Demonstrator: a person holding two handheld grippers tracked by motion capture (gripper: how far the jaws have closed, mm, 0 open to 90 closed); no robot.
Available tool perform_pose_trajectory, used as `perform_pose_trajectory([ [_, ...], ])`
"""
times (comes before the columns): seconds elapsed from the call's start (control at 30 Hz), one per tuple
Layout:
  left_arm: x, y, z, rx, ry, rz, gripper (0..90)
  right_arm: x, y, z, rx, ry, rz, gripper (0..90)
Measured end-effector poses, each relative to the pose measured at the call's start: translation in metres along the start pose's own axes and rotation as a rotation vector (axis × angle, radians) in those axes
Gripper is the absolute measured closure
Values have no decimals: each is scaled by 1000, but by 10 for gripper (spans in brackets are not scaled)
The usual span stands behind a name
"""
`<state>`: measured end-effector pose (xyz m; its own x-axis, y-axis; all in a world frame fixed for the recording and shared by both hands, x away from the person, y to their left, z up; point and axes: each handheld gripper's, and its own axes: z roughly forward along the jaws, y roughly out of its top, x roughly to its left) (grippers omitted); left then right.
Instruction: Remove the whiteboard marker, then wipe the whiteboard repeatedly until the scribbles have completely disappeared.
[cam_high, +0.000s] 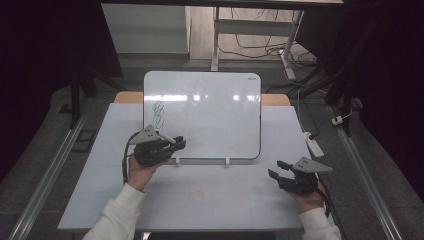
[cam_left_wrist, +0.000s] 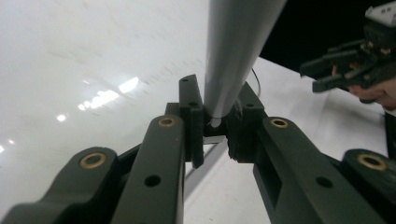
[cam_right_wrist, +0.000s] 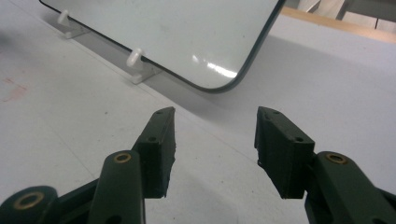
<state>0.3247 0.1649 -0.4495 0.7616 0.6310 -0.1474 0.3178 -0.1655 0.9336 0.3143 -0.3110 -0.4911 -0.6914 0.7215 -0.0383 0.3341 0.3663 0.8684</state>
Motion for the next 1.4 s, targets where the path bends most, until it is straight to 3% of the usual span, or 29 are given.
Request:
perform_pose_trajectory([
  [0.23,11,3,-18,-76,70,1,770,4,-3,6,31,12,-25,475],
  [0.43,30,8,-30,-134,129,-16,770,7,-3,8,44,16,-39,474],
  [0.73,89,30,-37,-168,295,-60,770,4,-6,12,72,13,-36,474],
  [0.93,121,38,-22,-140,348,-68,770,5,-6,15,92,21,-39,474],
  [1.03,133,40,-9,-125,356,-86,770,5,-7,16,96,21,-41,474],
  [1.13,138,44,2,-118,367,-71,770,5,-7,16,98,22,-42,474],
  [1.3,136,44,19,-104,354,-55,770,5,-7,16,97,25,-40,474],
  [1.4,126,46,29,-69,314,-5,770,6,-7,17,101,34,-45,474],
])
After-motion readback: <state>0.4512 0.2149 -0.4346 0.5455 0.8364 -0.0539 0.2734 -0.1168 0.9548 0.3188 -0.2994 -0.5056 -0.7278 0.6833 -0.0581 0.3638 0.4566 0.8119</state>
